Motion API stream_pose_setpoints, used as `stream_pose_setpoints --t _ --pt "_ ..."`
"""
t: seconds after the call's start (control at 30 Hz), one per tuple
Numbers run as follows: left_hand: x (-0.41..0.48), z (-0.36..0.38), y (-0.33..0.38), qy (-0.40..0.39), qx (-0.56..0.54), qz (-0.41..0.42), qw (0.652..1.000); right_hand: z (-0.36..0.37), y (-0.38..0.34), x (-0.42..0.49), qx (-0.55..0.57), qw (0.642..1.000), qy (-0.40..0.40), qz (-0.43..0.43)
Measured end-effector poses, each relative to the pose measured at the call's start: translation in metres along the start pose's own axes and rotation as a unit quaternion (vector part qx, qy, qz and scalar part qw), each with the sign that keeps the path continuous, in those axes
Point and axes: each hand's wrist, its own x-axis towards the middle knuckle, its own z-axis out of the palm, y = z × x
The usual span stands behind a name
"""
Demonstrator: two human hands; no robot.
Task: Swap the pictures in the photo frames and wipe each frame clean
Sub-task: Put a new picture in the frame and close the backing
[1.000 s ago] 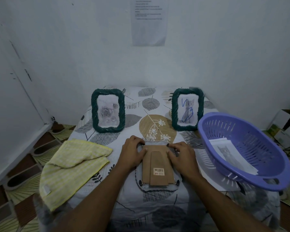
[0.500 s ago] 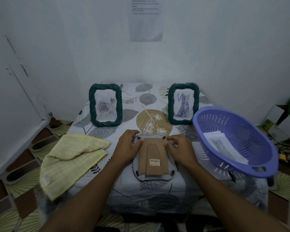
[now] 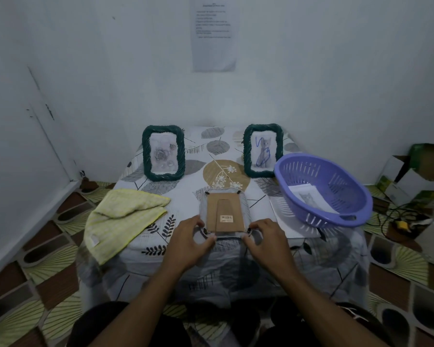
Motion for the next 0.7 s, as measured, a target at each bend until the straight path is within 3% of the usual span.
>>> stream_pose_setpoints --t 0.3,0.7 --pt "-0.0027 0.0078 0.004 0.004 -0.088 -0.034 0.996 0.0034 -0.0068 0.0009 0.056 0.996 0.009 0.065" --pt "-0.0028 0.0082 -0.001 -0.008 -0.097 -0.03 0.995 0.0018 -0.0037 -0.0025 0.067 0.997 0.003 0.046"
